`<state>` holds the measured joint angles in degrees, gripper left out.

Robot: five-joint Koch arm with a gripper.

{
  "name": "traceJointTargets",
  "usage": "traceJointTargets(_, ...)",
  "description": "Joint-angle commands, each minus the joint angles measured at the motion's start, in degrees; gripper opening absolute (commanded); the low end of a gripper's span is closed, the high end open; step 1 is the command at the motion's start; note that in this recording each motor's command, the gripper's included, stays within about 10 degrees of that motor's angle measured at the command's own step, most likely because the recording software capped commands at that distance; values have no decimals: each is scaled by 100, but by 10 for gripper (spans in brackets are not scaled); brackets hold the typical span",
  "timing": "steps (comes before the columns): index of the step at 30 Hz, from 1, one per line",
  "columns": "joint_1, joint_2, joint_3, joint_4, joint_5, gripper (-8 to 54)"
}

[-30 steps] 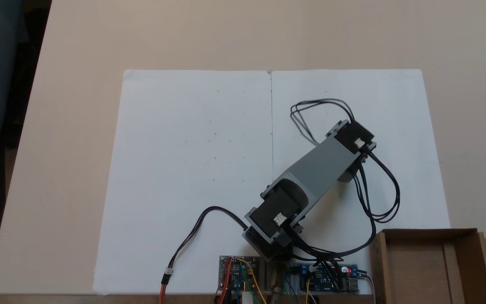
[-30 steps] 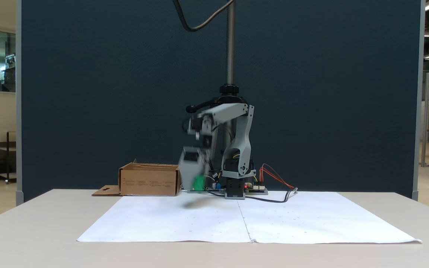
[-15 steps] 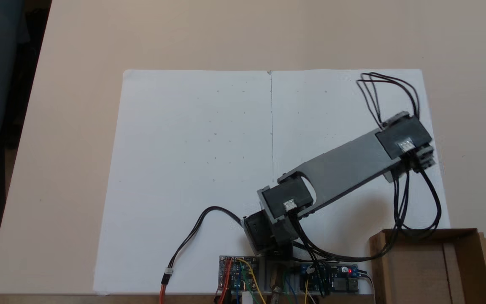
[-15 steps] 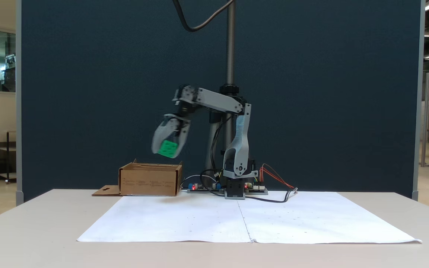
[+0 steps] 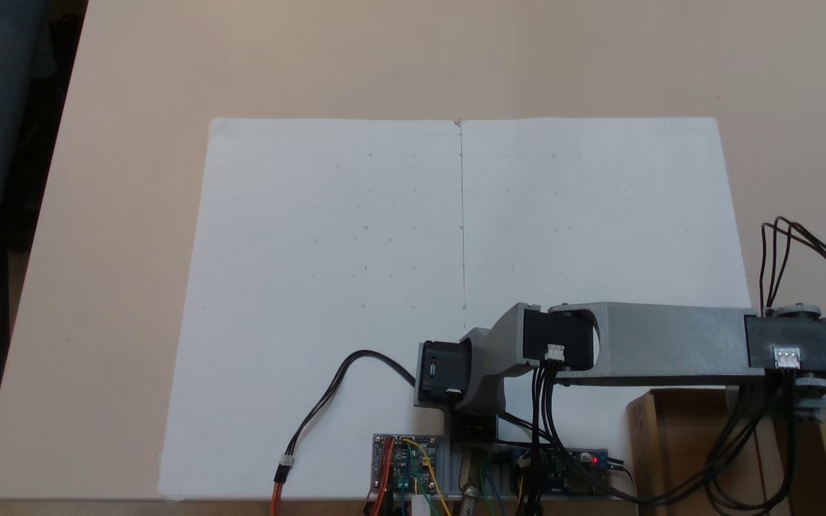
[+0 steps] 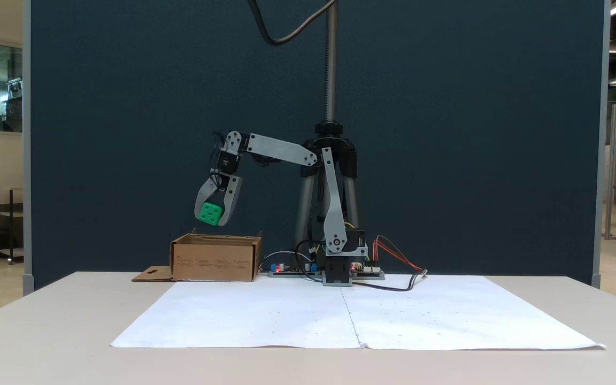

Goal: Grasp a green dice and put it in the bin.

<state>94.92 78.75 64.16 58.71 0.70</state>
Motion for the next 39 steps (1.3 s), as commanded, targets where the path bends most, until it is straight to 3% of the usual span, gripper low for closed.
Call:
traceJointTargets(1,352,97,-246,44,167,117)
traceJointTargets(12,1160,-519,-237,-62,-703,117)
traceJointTargets(13,1187,-527,-237,-70,-694,143)
traceJointTargets(14,1195,-554,-220,-123,-677,252)
traceJointTargets(15,1195,-668,-220,-220,-677,322)
traceJointTargets(18,1187,-721,-220,-439,-677,420)
traceJointTargets(26,299,-527,-237,-1362,-290,425)
traceJointTargets(39,-4087,844,-220,-1942,-18,439)
